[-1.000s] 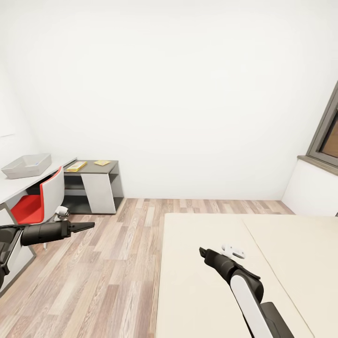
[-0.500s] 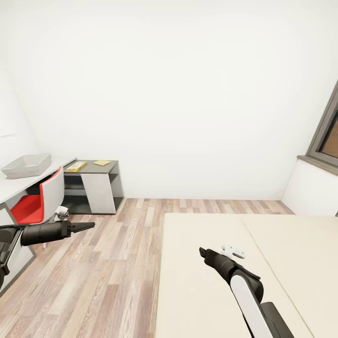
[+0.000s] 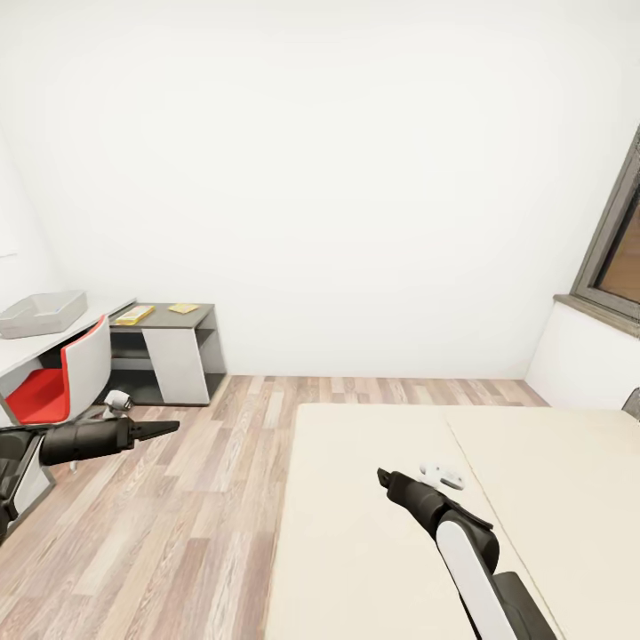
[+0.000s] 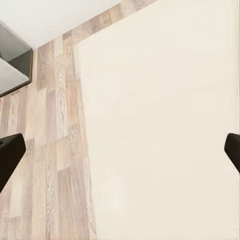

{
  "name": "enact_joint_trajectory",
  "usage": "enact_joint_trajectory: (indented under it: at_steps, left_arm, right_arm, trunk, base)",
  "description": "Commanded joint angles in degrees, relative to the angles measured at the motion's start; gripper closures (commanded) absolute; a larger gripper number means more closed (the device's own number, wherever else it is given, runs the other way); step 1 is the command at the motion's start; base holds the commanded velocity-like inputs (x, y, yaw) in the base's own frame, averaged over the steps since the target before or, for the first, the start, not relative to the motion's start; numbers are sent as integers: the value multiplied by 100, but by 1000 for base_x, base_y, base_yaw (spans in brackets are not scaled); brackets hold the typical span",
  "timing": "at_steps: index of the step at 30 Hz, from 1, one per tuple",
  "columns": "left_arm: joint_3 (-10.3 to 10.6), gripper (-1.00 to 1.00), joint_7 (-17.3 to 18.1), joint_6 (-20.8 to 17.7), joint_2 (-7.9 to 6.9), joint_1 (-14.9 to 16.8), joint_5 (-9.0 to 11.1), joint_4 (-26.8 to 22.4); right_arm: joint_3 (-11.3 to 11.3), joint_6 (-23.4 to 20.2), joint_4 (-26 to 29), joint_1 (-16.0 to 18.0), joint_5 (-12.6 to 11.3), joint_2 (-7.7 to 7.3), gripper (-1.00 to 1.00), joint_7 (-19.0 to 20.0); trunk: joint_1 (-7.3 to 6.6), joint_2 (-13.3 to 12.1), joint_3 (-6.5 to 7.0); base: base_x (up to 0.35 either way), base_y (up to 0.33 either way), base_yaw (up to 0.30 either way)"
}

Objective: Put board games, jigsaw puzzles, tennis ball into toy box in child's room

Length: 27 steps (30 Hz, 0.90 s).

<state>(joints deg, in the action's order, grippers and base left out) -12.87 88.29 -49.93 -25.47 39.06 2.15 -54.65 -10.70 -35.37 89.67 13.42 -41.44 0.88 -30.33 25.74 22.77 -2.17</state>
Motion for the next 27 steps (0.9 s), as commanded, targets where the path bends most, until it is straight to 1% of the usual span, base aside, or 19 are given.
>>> enact_joint_trajectory:
  at_steps: [1,11,19,27]
  left_arm:
    - [1,-100,26,-61,-2,5,-4,-2]
    - [-1,-100,39,-61,-3,5,-4,-2]
    - [-3,-100,47,-61,-2,5,-4,-2]
    - [-5,-100,48,-61,-3,5,-4,-2]
  right_arm:
    - [-5,-5,7,7,-57,0,-100,-59]
    - [-4,-5,7,6,-57,0,-100,-56]
    - [-2,-5,7,6,-57,0,-100,-55]
    - [-2,-5,7,6,-57,0,-100,-60]
  trunk:
    - [4,14,-14]
    - [4,14,-14]
    - [4,14,-14]
    - [4,14,-14]
  base:
    - [0,-272,0]
    - [-5,-274,0]
    - [-63,-268,0]
    - [-18,-75,0]
